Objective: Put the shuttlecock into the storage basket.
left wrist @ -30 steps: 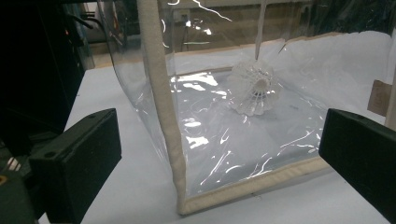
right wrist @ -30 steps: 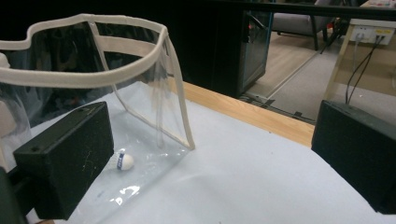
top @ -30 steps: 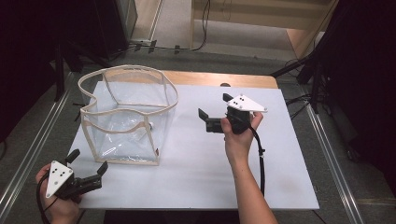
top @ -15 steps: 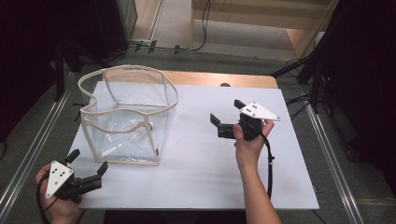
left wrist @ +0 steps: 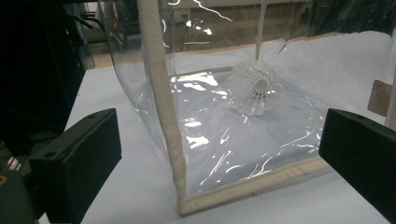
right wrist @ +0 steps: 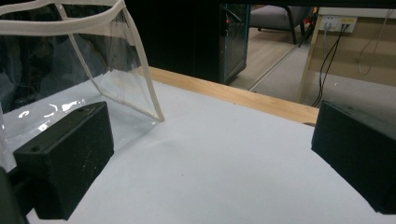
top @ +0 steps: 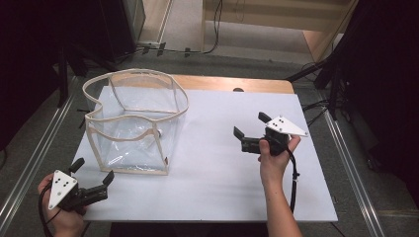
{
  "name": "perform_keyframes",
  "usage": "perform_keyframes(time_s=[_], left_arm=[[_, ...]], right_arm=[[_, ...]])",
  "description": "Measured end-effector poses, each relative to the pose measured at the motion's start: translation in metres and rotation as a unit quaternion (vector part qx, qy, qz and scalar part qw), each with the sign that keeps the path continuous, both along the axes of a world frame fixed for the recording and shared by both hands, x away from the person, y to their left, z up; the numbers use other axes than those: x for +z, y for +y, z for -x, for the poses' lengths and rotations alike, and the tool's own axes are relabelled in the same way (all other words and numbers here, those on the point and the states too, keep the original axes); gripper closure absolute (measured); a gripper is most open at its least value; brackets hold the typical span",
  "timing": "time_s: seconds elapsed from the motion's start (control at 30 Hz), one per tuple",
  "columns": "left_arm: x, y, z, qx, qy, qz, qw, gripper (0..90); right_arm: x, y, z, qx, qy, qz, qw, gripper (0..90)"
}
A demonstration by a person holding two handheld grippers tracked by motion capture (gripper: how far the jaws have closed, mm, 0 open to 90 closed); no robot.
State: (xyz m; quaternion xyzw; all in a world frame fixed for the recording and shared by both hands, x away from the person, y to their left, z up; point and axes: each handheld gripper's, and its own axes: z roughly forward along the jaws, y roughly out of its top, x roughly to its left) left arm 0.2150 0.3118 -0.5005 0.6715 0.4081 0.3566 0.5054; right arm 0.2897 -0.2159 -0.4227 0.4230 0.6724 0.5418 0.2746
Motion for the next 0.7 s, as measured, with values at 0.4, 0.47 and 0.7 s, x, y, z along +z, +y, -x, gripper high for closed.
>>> perform_keyframes(time_s=[0.4, 0.47, 0.7], left_arm=[[0.0, 0.0, 0.0, 0.001, 0.0, 0.0, 1.0, 0.0], [0.0, 0.0, 0.0, 0.0, -0.001, -0.001, 1.0, 0.0], [0.0, 0.0, 0.0, 0.001, -0.001, -0.001, 1.0, 0.0]], right_arm=[[-0.012, -0.019, 0.011, -0.011, 0.004, 0.003, 0.9999, 0.0], [-0.015, -0.023, 0.014, -0.015, 0.004, 0.002, 0.9999, 0.0], [-0.021, -0.034, 0.021, -0.02, 0.008, 0.004, 0.9998, 0.0]])
